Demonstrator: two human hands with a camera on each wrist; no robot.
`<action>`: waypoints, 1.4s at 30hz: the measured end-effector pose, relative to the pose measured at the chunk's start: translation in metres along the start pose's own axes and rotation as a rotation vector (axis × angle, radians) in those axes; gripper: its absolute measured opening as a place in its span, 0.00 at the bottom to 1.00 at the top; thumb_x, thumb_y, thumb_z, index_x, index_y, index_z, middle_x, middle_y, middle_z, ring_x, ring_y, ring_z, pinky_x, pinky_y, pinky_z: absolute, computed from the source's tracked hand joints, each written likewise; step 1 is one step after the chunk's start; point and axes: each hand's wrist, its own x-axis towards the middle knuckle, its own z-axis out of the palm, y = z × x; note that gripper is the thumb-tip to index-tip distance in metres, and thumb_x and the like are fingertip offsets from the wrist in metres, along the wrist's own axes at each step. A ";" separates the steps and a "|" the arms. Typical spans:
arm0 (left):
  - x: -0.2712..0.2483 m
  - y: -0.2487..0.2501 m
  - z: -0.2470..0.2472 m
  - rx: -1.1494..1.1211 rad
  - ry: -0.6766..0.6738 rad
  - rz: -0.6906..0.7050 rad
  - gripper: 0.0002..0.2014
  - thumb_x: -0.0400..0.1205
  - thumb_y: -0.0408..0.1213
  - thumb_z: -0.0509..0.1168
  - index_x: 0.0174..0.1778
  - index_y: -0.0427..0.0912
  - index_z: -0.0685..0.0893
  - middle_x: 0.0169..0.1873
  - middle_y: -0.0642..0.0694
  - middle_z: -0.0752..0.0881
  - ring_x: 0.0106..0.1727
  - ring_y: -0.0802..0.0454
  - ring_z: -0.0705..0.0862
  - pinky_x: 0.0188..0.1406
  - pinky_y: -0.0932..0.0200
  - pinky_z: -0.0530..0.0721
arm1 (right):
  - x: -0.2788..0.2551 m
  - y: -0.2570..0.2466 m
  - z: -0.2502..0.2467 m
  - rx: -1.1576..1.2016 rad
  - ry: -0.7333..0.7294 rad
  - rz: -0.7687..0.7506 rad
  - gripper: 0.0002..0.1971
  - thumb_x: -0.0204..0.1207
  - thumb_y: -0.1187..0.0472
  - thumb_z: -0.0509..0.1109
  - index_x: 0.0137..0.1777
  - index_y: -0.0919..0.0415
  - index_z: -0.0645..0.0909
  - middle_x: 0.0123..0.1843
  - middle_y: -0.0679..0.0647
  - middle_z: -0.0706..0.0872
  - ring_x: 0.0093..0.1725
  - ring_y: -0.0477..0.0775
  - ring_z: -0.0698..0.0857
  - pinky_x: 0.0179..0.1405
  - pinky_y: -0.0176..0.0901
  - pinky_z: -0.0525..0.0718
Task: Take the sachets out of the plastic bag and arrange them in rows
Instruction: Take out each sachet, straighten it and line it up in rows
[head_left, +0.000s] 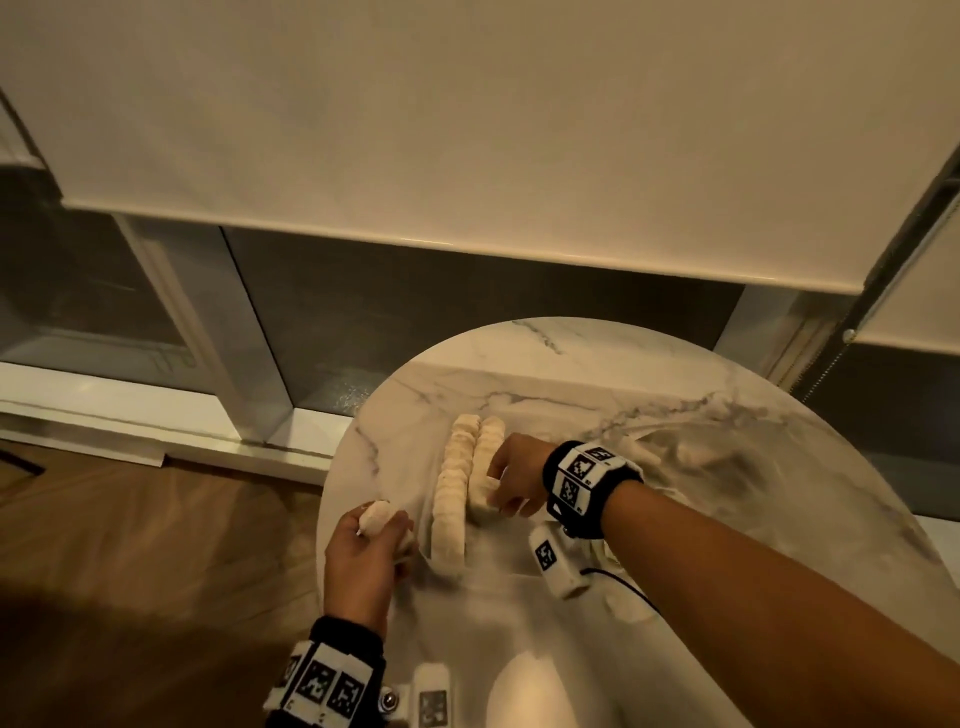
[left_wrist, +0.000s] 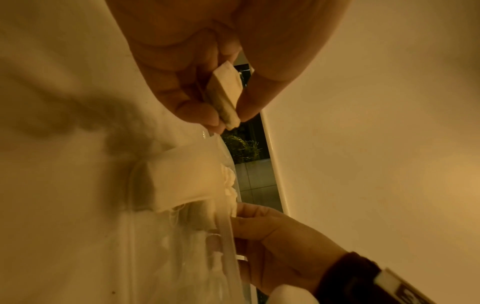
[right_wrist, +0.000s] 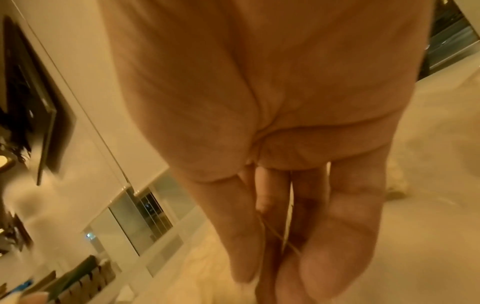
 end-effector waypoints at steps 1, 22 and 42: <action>0.001 -0.002 -0.001 0.005 -0.002 0.006 0.12 0.80 0.31 0.72 0.56 0.49 0.82 0.54 0.40 0.87 0.53 0.40 0.86 0.48 0.44 0.87 | 0.004 -0.001 0.002 -0.056 -0.035 0.009 0.14 0.74 0.68 0.80 0.58 0.65 0.84 0.37 0.57 0.88 0.53 0.63 0.92 0.51 0.57 0.90; 0.002 -0.010 -0.002 0.052 -0.035 0.048 0.15 0.79 0.28 0.72 0.61 0.42 0.82 0.52 0.39 0.88 0.52 0.40 0.87 0.47 0.48 0.86 | 0.023 -0.015 0.000 -0.287 0.025 0.137 0.18 0.67 0.50 0.86 0.46 0.63 0.88 0.40 0.53 0.93 0.42 0.53 0.92 0.53 0.50 0.91; -0.027 0.025 0.006 0.181 -0.257 0.129 0.32 0.80 0.19 0.66 0.76 0.52 0.72 0.57 0.45 0.84 0.53 0.46 0.88 0.45 0.56 0.88 | -0.060 -0.016 0.000 0.251 0.102 -0.245 0.14 0.81 0.48 0.73 0.56 0.58 0.87 0.46 0.56 0.92 0.38 0.49 0.88 0.32 0.40 0.84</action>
